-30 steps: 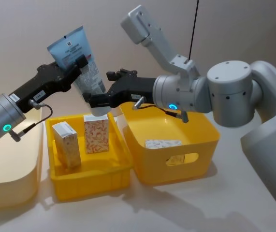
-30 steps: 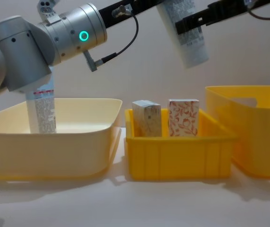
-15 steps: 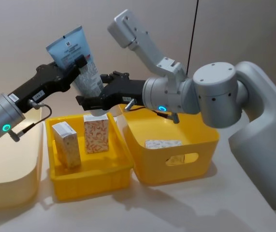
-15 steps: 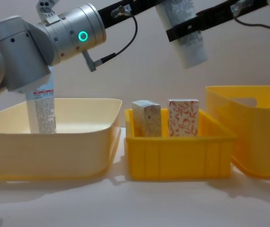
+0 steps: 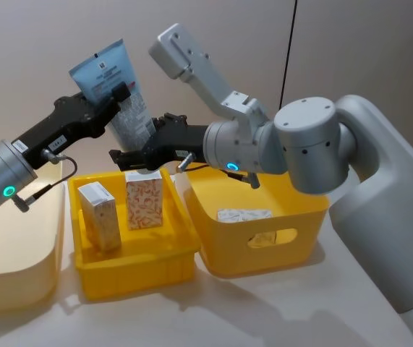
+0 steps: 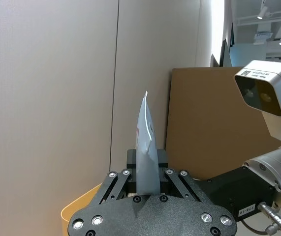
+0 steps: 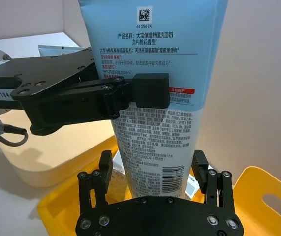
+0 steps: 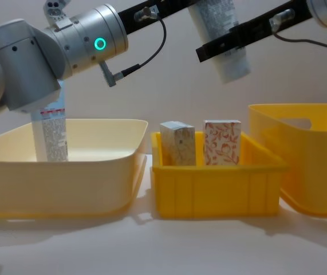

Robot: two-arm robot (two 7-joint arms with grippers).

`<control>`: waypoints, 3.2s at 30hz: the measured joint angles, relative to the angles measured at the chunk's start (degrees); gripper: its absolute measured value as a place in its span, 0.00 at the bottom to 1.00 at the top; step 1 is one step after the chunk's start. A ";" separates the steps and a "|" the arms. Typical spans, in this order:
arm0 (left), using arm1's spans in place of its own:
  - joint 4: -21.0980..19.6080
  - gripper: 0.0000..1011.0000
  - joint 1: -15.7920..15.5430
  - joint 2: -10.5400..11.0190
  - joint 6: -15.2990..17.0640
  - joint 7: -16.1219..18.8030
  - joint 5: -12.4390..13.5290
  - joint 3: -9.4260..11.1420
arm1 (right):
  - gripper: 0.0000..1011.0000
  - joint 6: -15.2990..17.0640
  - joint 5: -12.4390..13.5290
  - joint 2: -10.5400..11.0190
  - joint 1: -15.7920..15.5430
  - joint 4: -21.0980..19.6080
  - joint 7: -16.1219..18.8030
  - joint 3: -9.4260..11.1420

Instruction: Bimanual collaborative sorting of washing and personal care products

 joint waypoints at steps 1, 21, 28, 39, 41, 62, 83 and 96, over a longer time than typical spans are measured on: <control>0.00 0.22 0.00 0.00 0.00 0.00 0.00 0.00 | 0.99 0.02 -0.01 -0.08 0.06 0.11 -0.12 -0.09; -0.50 0.22 -0.04 0.43 -0.05 0.16 -0.23 0.54 | 0.75 -0.04 0.25 -1.09 0.42 1.16 -1.26 -0.86; -0.54 0.22 -0.04 0.47 -0.05 0.19 -0.26 0.60 | 0.64 -0.07 0.33 -1.22 0.46 1.26 -1.39 -0.93; -0.59 0.22 -0.04 0.50 -0.04 0.20 -0.26 0.67 | 0.59 -0.10 0.40 -1.28 0.50 1.33 -1.48 -1.00; -0.59 0.22 -0.03 0.49 -0.04 0.20 -0.26 0.67 | 0.58 -0.11 0.41 -1.29 0.51 1.33 -1.49 -1.01; -0.59 0.22 -0.03 0.49 -0.04 0.18 -0.25 0.67 | 0.57 -0.11 0.42 -1.34 0.51 1.37 -1.50 -1.01; -0.59 0.56 -0.04 0.48 -0.04 0.17 -0.25 0.67 | 0.57 -0.10 0.41 -1.34 0.50 1.36 -1.46 -1.01; -0.59 0.95 -0.03 0.49 -0.04 0.18 -0.25 0.67 | 0.57 -0.11 0.41 -1.34 0.50 1.36 -1.47 -1.01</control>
